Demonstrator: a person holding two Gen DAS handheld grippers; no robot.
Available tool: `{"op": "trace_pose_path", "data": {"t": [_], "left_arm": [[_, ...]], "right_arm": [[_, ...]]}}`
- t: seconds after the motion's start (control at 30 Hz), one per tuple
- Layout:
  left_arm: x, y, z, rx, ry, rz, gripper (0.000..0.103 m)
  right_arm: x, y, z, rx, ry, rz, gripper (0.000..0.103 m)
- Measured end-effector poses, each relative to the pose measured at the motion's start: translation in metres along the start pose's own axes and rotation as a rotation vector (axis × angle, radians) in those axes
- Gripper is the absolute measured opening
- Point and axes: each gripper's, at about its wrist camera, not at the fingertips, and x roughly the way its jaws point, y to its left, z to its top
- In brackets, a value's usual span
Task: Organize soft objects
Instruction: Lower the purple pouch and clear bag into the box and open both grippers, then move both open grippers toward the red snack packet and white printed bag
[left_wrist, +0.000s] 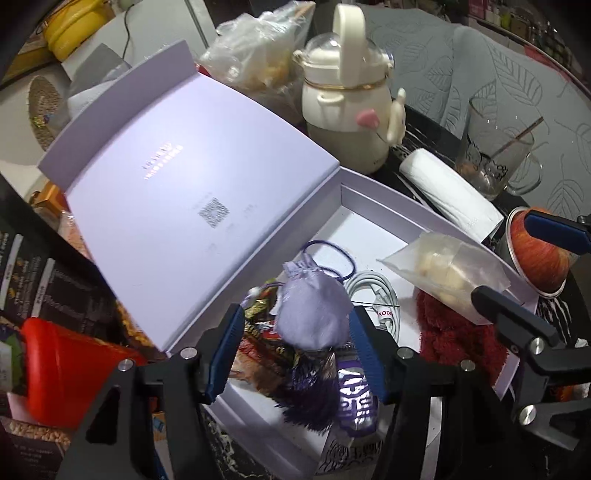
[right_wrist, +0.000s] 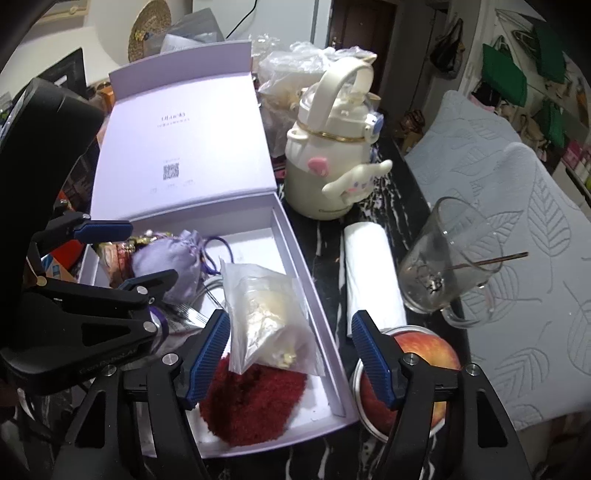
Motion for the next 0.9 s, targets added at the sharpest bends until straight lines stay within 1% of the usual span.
{"op": "trace_pose_path", "data": {"t": [0.13, 0.2, 0.27, 0.4, 0.47, 0.53, 0.63, 0.77, 0.9], "left_arm": [[-0.019, 0.005, 0.001, -0.004, -0.032, 0.012, 0.058], [-0.03, 0.006, 0.001, -0.008, -0.049, 0.007, 0.058], [-0.044, 0.007, 0.001, -0.016, -0.079, 0.005, 0.058], [-0.074, 0.005, 0.002, -0.006, -0.154, 0.031, 0.058], [-0.085, 0.006, 0.003, -0.014, -0.179, 0.024, 0.058], [-0.099, 0.007, 0.003, -0.022, -0.212, 0.026, 0.058], [-0.121, 0.005, 0.0, -0.017, -0.272, 0.052, 0.058], [-0.151, 0.004, -0.007, -0.016, -0.334, 0.05, 0.059], [-0.18, -0.001, -0.019, -0.015, -0.396, 0.047, 0.07]], "right_arm": [[-0.014, -0.002, 0.002, 0.008, -0.021, -0.004, 0.069], [-0.022, -0.003, 0.004, 0.015, -0.037, -0.007, 0.069], [-0.031, -0.002, 0.006, 0.019, -0.054, -0.005, 0.069], [-0.056, -0.003, 0.01, 0.027, -0.103, -0.008, 0.069], [-0.066, -0.004, 0.012, 0.029, -0.126, -0.011, 0.069], [-0.082, -0.004, 0.013, 0.03, -0.156, -0.017, 0.069], [-0.103, -0.006, 0.014, 0.03, -0.197, -0.033, 0.069], [-0.136, -0.007, 0.011, 0.034, -0.255, -0.044, 0.069], [-0.161, -0.011, 0.004, 0.053, -0.285, -0.038, 0.069]]}}
